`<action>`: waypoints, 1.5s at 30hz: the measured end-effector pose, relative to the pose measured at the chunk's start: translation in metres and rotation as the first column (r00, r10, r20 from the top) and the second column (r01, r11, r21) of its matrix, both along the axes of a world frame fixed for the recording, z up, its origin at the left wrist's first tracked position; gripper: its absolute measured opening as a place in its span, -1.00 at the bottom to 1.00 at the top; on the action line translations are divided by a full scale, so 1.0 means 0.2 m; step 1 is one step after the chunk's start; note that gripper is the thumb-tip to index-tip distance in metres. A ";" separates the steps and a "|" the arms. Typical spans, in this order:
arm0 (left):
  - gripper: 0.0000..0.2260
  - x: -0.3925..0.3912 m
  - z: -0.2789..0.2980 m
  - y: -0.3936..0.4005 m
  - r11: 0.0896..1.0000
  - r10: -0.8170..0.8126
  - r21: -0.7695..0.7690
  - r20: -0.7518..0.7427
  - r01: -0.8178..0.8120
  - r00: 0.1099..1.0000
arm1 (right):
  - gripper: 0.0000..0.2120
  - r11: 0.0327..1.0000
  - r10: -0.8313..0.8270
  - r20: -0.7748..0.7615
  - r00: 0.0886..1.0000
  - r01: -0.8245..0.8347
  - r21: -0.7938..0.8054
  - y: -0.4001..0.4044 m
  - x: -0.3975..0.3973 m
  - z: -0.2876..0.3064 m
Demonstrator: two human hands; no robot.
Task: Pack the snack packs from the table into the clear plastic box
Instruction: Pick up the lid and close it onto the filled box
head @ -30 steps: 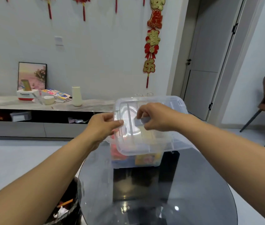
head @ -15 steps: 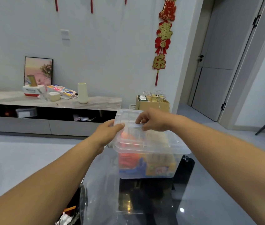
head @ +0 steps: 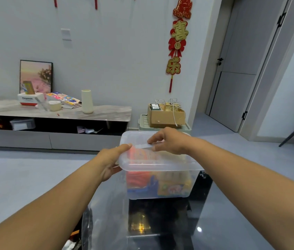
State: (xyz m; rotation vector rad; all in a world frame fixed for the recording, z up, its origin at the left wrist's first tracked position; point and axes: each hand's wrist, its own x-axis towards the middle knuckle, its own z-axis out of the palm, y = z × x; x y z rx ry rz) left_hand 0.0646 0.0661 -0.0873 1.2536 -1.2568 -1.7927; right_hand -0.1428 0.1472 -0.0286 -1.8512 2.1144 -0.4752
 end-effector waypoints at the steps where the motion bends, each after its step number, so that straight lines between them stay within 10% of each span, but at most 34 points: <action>1: -0.51 0.00 -0.01 0.00 1.000 -0.006 0.025 -0.006 0.007 1.000 | -0.56 0.998 -0.045 0.024 0.999 0.046 -0.044 0.03 -0.03 0.00; 5: -0.59 0.00 -0.03 0.03 0.997 -0.032 0.065 -0.057 0.036 0.998 | -0.42 0.859 -0.383 0.207 0.900 0.430 -0.277 0.23 -0.20 -0.02; 10: -0.74 -0.05 0.03 0.06 0.999 -0.026 -0.037 -0.058 0.024 0.998 | -0.24 0.743 -0.629 0.586 0.511 0.618 0.258 0.46 -0.37 -0.20; 14: -0.78 -0.12 0.09 0.09 0.976 -0.017 -0.214 0.088 0.035 0.996 | -0.51 0.755 -0.559 0.739 0.375 0.598 0.268 0.50 -0.36 -0.25; 28: -0.73 -0.30 0.12 0.21 0.914 -0.102 -0.368 0.201 0.171 0.974 | -0.71 0.682 -0.626 0.685 0.373 0.687 0.249 0.57 -0.42 -0.17; 35: -0.71 -0.37 0.11 0.24 0.904 -0.104 -0.386 0.220 0.184 0.970 | -0.73 0.692 -0.703 0.423 0.572 0.687 0.222 0.58 -0.44 -0.12; 45: -0.76 -0.34 0.11 0.24 0.888 -0.088 -0.418 0.252 0.190 0.964 | -0.75 0.699 -0.705 0.341 0.622 0.691 0.185 0.55 -0.40 -0.13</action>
